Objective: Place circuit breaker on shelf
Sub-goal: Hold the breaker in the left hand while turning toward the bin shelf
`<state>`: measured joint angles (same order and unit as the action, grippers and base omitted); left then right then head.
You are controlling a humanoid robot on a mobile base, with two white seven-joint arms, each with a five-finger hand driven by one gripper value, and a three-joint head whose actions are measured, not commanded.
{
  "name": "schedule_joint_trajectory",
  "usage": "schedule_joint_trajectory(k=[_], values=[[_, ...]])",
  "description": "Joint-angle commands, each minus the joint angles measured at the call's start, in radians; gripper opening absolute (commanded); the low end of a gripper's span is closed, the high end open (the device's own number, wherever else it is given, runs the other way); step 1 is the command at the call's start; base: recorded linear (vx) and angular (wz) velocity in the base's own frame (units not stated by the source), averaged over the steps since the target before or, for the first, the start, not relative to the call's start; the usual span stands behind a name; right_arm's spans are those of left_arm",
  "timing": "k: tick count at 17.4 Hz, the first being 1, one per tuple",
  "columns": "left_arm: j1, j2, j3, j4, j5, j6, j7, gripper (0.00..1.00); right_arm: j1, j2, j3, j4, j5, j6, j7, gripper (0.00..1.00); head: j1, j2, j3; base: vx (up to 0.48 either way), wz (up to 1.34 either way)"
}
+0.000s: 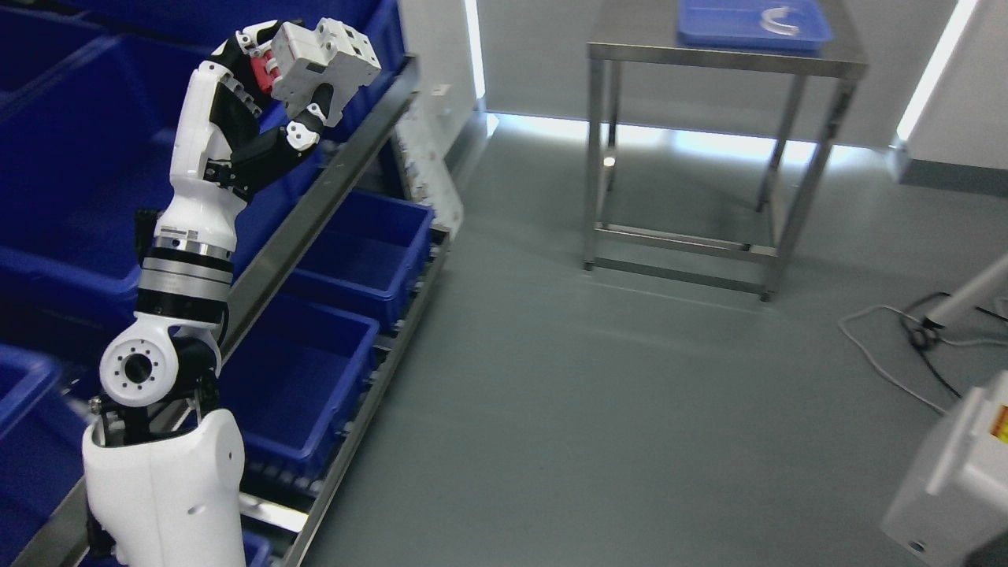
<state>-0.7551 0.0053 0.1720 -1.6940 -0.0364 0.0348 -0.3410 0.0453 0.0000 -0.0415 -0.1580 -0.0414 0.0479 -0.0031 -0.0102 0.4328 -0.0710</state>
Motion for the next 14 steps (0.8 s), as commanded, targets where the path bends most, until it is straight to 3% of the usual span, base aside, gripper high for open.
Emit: schedule_joint_trajectory(k=[1,8,14], values=[[-0.033,0.077,-0.026,-0.006,-0.088,0.033,-0.006,0.15,-0.001,-0.017,0.000,0.000,0.000,0.000,0.000,1.00,0.0000,0.000,0.000,-0.097,0.98],[-0.076,0.096,-0.029,0.002,-0.091,0.172,-0.114,0.14,0.001,-0.017,0.000,-0.002,0.000,0.000,0.000,1.00,0.0000,0.000,0.000,-0.017,0.98],[-0.184,0.237,-0.078,0.143,-0.105,0.189,-0.176,0.15,-0.001,-0.017,0.000,0.000,0.000,0.000,0.000,1.00,0.0000,0.000,0.000,0.037,0.65]])
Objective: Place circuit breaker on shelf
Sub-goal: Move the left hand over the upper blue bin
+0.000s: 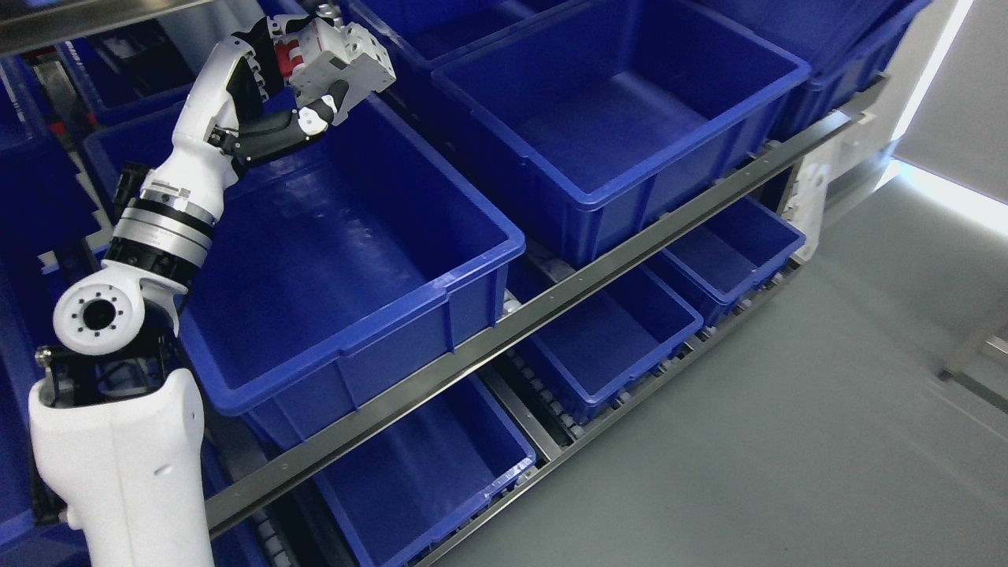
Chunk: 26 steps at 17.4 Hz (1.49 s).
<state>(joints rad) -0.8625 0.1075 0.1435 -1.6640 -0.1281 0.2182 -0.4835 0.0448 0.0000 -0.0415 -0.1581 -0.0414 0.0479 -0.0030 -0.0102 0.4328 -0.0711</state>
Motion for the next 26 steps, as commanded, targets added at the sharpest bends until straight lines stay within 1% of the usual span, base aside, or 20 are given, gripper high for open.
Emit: schedule_joint_trajectory(k=[1,3,6,8,10,12,15,18,23,26], values=[[-0.093,0.155,-0.070,0.139,-0.013,0.006,-0.055,0.15,0.001,-0.018,0.000,0.000,0.000,0.000,0.000,1.00,0.0000,0.000,0.000,0.053,0.46],[-0.118,0.166,-0.091,0.177,-0.027,0.006,-0.092,0.15,0.000,-0.018,0.000,0.000,0.000,0.000,0.000,1.00,0.0000,0.000,0.000,0.052,0.41],[-0.130,0.167,-0.096,0.233,-0.129,0.003,-0.180,0.15,0.000,-0.018,-0.001,0.000,0.000,0.000,0.000,1.00,0.0000,0.000,0.000,0.066,0.36],[-0.150,0.159,-0.122,0.288,-0.157,-0.002,-0.196,0.15,0.000,-0.018,-0.001,0.000,0.000,0.000,0.000,1.00,0.0000,0.000,0.000,0.065,0.28],[-0.191,0.150,-0.198,0.387,-0.182,-0.049,-0.196,0.16,0.000,-0.018,0.000,0.000,0.000,0.000,0.000,1.00,0.0000,0.000,0.000,0.051,0.16],[-0.233,0.108,-0.248,0.504,-0.249,-0.098,-0.196,0.16,0.001,-0.018,0.000,0.000,0.000,0.000,0.000,1.00,0.0000,0.000,0.000,0.028,0.08],[-0.321,0.031,-0.280,0.692,-0.379,-0.157,-0.202,0.16,0.001,-0.018,0.000,0.000,0.000,0.000,0.000,1.00,0.0000,0.000,0.000,-0.009,-0.05],[-0.388,-0.015,-0.280,0.910,-0.487,-0.221,-0.204,0.17,0.000,-0.018,0.000,0.000,0.000,0.000,0.000,1.00,0.0000,0.000,0.000,-0.017,-0.10],[-0.395,-0.031,-0.283,1.062,-0.585,-0.249,-0.204,0.17,0.000,-0.018,0.000,0.000,0.000,0.000,0.000,1.00,0.0000,0.000,0.000,-0.009,-0.01],[-0.423,-0.031,-0.286,1.125,-0.623,-0.261,-0.204,0.17,0.000,-0.018,0.000,0.000,0.000,0.000,0.000,1.00,0.0000,0.000,0.000,0.000,0.00]])
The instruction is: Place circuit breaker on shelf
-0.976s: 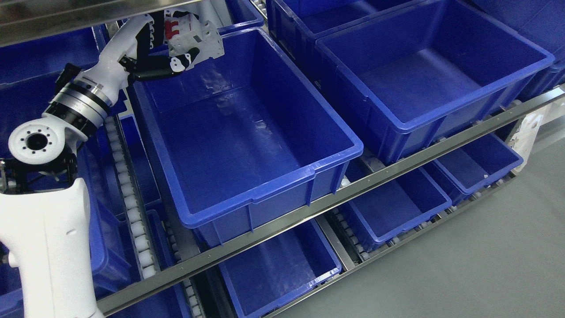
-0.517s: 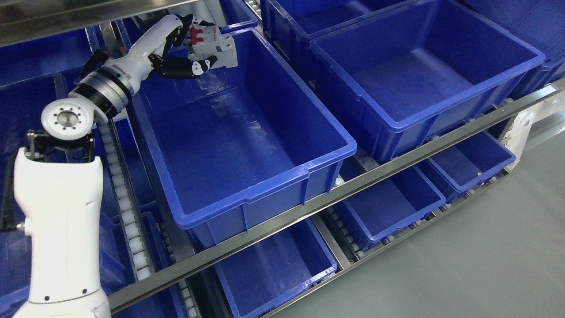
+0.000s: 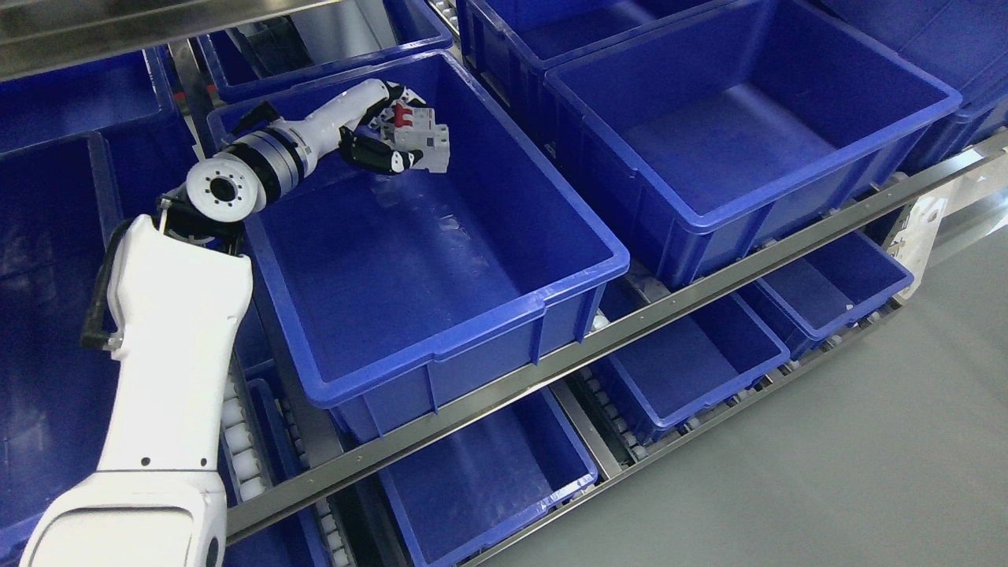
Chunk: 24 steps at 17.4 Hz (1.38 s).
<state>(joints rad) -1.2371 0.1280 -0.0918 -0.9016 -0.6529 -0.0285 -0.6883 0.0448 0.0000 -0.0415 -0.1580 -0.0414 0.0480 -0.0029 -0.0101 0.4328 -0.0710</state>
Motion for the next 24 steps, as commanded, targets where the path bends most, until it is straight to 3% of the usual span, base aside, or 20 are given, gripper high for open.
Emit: schedule_joint_trajectory(k=[1,7,12,14,18,21,24], values=[[-0.051,-0.053,-0.055,0.383,-0.115,-0.016,0.003,0.17,0.001,-0.017,0.000,0.000,0.000,0.000,0.000,1.00,0.0000,0.000,0.000,0.000,0.00],[-0.059,-0.065,-0.069,0.411,-0.128,-0.014,0.044,0.24,0.000,-0.017,0.000,0.000,0.000,0.000,0.000,1.00,0.0000,0.000,0.000,0.000,0.00],[-0.074,-0.064,-0.069,0.415,-0.128,-0.013,0.068,0.40,0.000,-0.017,0.000,0.000,0.000,0.000,0.000,1.00,0.0000,0.000,0.000,0.000,0.01],[-0.079,-0.059,-0.068,0.414,-0.126,-0.013,0.072,0.56,0.000,-0.017,0.000,0.000,0.000,0.000,0.000,1.00,0.0000,0.000,0.000,0.000,0.00],[-0.088,-0.054,-0.063,0.414,-0.126,-0.013,0.072,0.64,0.000,-0.017,0.000,0.000,0.000,0.000,0.000,1.00,0.0000,0.000,0.000,0.000,0.00],[-0.090,-0.048,-0.057,0.408,-0.125,-0.013,0.073,0.80,0.000,-0.017,0.000,0.000,0.000,0.000,0.000,1.00,0.0000,0.000,0.000,0.000,0.00],[-0.094,-0.047,0.045,0.342,-0.113,-0.010,0.110,0.92,0.000,-0.017,0.000,0.000,0.000,0.000,0.000,1.00,0.0000,0.000,0.000,0.000,0.00]])
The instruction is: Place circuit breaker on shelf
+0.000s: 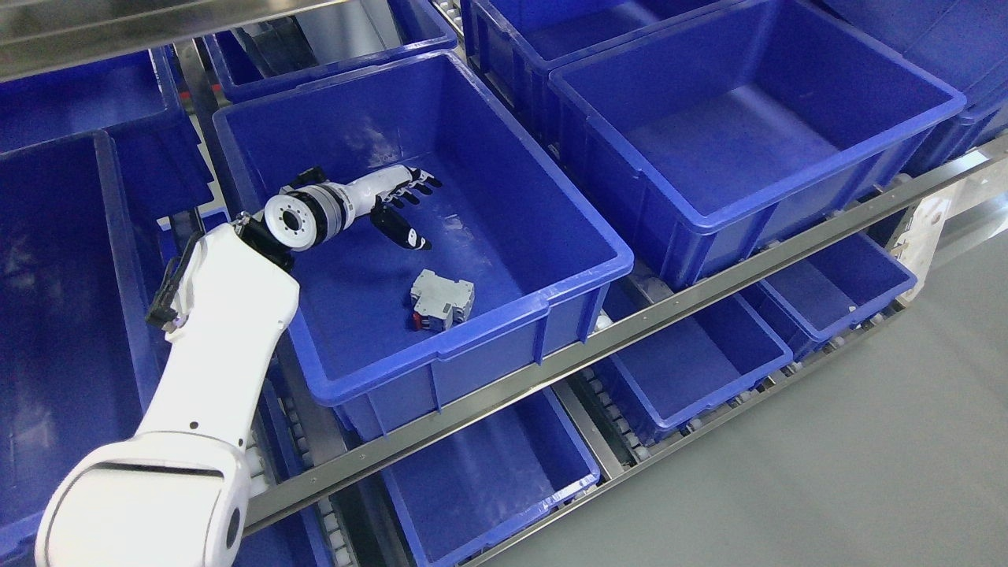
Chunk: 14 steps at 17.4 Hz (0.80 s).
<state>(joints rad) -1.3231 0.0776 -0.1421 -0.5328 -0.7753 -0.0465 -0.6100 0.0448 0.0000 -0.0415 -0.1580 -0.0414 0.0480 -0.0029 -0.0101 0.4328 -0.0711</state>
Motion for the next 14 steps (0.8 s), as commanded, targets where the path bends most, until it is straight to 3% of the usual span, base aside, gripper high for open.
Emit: schedule_joint_trajectory(k=[1,4,7,9,14], values=[[-0.008,-0.001,0.180,-0.053,0.014,0.010,0.073,0.95,0.000,-0.017,0.000,0.000,0.000,0.000,0.000,1.00,0.0000,0.000,0.000,0.000,0.00],[-0.030,-0.007,0.436,-0.061,0.076,0.008,0.289,0.97,0.001,-0.017,0.000,-0.001,0.000,0.000,0.000,1.00,0.0000,0.000,0.000,0.000,0.00],[-0.022,-0.027,0.516,-0.101,0.284,0.007,0.445,0.99,0.000,-0.017,0.000,0.000,0.000,0.000,0.000,1.00,0.0000,0.000,0.000,0.000,0.00],[0.013,-0.048,0.538,-0.145,0.454,0.008,0.480,0.99,0.000,-0.017,0.000,0.000,0.000,0.000,0.000,1.00,0.0000,0.000,0.000,0.000,0.00],[0.122,-0.060,0.538,-0.393,0.524,-0.001,0.478,1.00,0.001,-0.017,0.000,0.000,0.000,0.000,0.000,1.00,0.0000,0.000,0.000,-0.006,0.01]])
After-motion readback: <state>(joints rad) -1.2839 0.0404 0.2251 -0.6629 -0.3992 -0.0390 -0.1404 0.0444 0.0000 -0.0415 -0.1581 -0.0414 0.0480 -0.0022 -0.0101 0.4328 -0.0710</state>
